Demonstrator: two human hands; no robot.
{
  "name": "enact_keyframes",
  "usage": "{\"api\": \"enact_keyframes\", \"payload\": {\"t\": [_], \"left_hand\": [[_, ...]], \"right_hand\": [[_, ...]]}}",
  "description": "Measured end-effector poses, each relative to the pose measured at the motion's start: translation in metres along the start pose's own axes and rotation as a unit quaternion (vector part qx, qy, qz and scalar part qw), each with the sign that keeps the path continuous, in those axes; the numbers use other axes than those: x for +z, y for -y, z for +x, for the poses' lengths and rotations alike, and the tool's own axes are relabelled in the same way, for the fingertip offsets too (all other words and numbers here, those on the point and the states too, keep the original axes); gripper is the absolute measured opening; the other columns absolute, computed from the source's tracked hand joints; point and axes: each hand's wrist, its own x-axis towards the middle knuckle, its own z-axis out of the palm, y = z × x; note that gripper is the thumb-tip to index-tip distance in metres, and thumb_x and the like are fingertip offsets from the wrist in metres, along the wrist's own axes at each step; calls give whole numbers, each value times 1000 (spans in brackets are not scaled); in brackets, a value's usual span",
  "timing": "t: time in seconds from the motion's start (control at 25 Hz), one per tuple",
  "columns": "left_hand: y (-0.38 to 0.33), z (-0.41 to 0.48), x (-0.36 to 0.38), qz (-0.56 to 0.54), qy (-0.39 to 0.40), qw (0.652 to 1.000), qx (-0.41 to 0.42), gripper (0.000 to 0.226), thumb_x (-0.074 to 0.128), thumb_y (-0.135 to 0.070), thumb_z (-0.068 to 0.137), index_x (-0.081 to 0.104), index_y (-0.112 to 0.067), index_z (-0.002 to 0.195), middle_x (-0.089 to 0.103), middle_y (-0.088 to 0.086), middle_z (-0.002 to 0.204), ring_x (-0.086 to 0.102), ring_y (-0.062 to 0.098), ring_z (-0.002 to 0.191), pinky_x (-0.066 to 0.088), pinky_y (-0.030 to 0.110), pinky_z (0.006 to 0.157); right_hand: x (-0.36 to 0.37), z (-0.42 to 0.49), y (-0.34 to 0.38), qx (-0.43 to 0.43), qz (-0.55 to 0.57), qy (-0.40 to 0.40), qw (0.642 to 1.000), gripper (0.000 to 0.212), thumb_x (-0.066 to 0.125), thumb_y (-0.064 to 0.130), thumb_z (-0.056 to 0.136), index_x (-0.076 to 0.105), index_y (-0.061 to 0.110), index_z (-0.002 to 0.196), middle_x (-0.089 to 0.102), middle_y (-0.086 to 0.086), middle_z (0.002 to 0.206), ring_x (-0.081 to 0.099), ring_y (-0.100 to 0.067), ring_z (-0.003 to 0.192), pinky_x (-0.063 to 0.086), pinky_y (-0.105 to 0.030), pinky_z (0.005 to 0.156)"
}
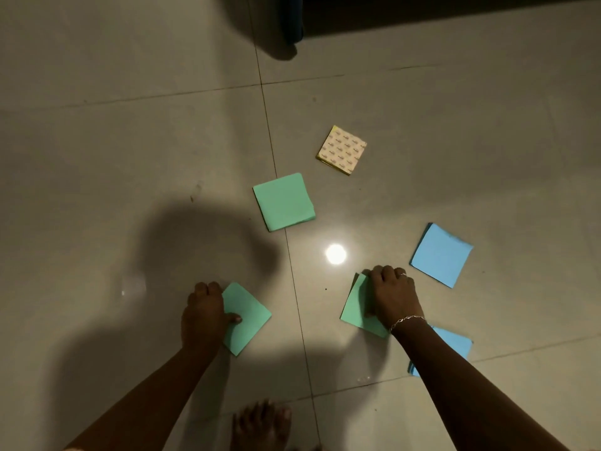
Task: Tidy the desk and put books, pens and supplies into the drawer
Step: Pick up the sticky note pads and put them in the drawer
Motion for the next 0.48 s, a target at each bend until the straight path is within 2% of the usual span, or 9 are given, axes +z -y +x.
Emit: {"api": "enact_keyframes", "payload": {"t": [0.04, 0.08, 0.12, 0.16, 0.28, 0.36, 0.44, 0.48], "left_hand": [[-1, -2, -4, -25, -8, 1000, -6, 43, 71, -24, 76, 52, -1, 107, 52, 19, 113, 54, 37, 101, 45, 43, 77], [-1, -6, -9, -48, -19, 999, -6, 29, 64, -18, 81, 54, -1, 103, 55, 19, 110, 56, 37, 99, 44, 41, 75], [-1, -13, -16, -64, -35, 997, 2, 20, 59, -14, 84, 55, -3, 99, 59, 20, 104, 58, 37, 96, 43, 39, 73], [-2, -23, -25, -76, -50, 996, 11, 14, 56, -11, 84, 57, -4, 97, 62, 21, 98, 59, 38, 93, 43, 39, 70], [-7, -70, -63, -136, -89, 986, 26, 9, 56, -4, 82, 61, -5, 89, 66, 22, 84, 61, 39, 82, 43, 39, 63], [-8, -115, -100, -172, -92, 981, 7, 4, 59, -5, 82, 61, -5, 86, 67, 19, 80, 62, 37, 78, 42, 36, 61], [-4, -167, -141, -213, -99, 972, -15, 2, 62, -7, 82, 61, -6, 83, 68, 16, 78, 63, 35, 75, 42, 33, 59], [-2, -193, -165, -234, -104, 966, -22, 3, 64, -7, 82, 61, -6, 80, 68, 15, 77, 63, 33, 73, 43, 32, 58]], "right_hand": [[-5, -2, 2, 1, 5, 14, 1000, 63, 86, 12, 46, 62, -2, 103, 64, -20, 86, 63, -37, 68, 52, -36, 54], [-10, -7, 3, 7, 17, 15, 1000, 53, 73, 11, 69, 54, 1, 118, 61, -19, 102, 63, -38, 82, 51, -36, 64], [-14, -13, 2, 9, 34, 37, 999, 46, 57, 9, 83, 45, 7, 127, 58, -14, 114, 61, -35, 94, 49, -34, 71], [-22, -22, 1, 12, 48, 60, 997, 44, 47, 7, 87, 42, 13, 130, 58, -9, 118, 60, -33, 100, 46, -32, 73], [-64, -66, 2, 13, 99, 43, 994, 44, 50, 4, 82, 48, 18, 124, 63, -4, 110, 61, -30, 97, 39, -29, 64], [-114, -101, 7, 17, 135, 11, 991, 45, 59, -3, 72, 58, 15, 113, 68, -8, 95, 64, -33, 82, 39, -29, 57], [-169, -140, 10, 6, 126, -12, 992, 52, 71, -12, 46, 67, 11, 93, 68, -8, 70, 63, -32, 55, 39, -25, 42], [-199, -161, 12, -6, 109, -26, 994, 58, 74, -13, 31, 69, 12, 82, 65, -4, 59, 59, -28, 44, 35, -22, 35]]}}
